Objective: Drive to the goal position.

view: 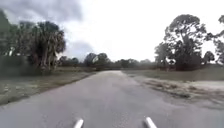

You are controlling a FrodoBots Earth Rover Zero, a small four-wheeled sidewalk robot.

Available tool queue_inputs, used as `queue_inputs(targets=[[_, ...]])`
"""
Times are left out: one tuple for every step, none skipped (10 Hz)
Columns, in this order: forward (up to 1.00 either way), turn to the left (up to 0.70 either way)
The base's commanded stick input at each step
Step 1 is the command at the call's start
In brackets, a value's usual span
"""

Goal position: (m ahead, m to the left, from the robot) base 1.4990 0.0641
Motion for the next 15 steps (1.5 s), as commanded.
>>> queue_inputs(targets=[[0.85,0.00],[0.85,0.00],[0.85,0.00],[0.85,0.00],[0.85,0.18],[0.85,0.32],[0.85,0.12],[0.85,0.00],[0.85,0.00],[0.85,0.00],[0.85,0.00],[0.85,0.00],[0.85,0.00],[0.85,0.00],[0.85,0.00]])
